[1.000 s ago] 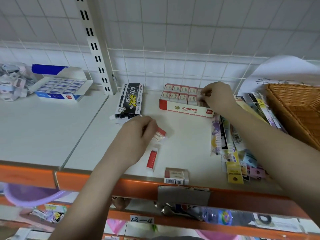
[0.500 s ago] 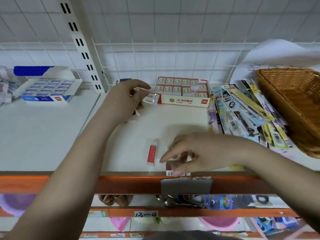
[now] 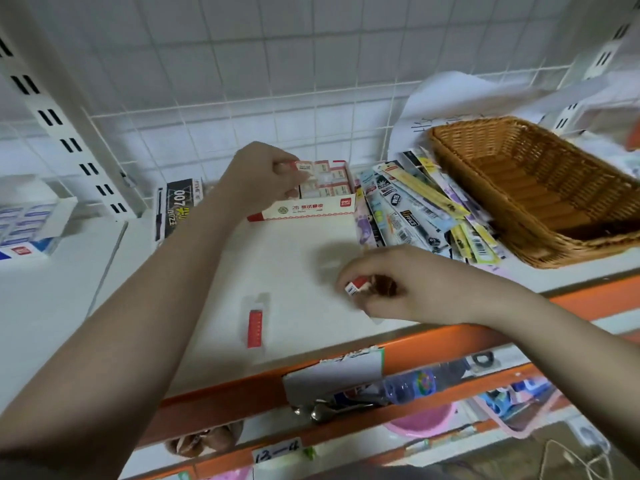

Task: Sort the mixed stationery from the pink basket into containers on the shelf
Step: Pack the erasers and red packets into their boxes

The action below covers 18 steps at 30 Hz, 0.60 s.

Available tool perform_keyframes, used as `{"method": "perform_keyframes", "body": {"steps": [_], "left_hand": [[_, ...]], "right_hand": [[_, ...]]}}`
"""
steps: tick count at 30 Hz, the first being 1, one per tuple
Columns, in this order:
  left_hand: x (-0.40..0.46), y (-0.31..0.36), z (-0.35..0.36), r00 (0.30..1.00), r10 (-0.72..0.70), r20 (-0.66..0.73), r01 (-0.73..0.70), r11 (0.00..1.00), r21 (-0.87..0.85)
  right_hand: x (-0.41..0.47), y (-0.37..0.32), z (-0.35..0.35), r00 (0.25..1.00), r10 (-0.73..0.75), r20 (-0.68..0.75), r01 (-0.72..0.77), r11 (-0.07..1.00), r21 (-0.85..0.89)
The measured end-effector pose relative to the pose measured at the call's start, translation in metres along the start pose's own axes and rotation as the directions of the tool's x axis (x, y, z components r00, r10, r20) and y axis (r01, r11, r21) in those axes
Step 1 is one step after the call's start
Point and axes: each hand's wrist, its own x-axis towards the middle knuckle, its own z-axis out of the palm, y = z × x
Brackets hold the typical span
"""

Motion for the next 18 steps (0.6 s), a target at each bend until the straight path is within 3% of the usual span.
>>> {"method": "perform_keyframes", "body": {"steps": [4,6,8,11,15,18], "left_hand": [[0.027,0.006,0.024,0.997,0.023,-0.079,-0.028,0.998,-0.052],[0.040,0.005,0.031,0.997,0.037,-0.064,-0.036,0.999,0.003],[0.049,0.006,0.031,0.998,0.065,-0.018,-0.062,0.993,0.104],[0.057,0.009,0.022,0.991,0.086,0.098,-0.094,0.992,0.084],[0.062,0.012,0.018,0.960,0.120,0.252,-0.170,0.967,0.188],[0.065,0.004,0.024,0.954,0.102,0.282,-0.164,0.964,0.208]], "right_hand": [[-0.017,0.007,-0.005,0.996,0.044,-0.073,-0.042,0.999,0.033],[-0.023,0.013,-0.007,0.991,0.061,-0.121,-0.055,0.997,0.050],[-0.028,0.019,-0.008,0.984,0.075,-0.162,-0.063,0.995,0.078],[-0.032,0.025,-0.010,0.972,0.078,-0.220,-0.050,0.990,0.129],[-0.031,0.027,-0.012,0.964,0.082,-0.251,-0.050,0.990,0.133],[-0.030,0.027,-0.013,0.959,0.086,-0.268,-0.049,0.989,0.143]]}}
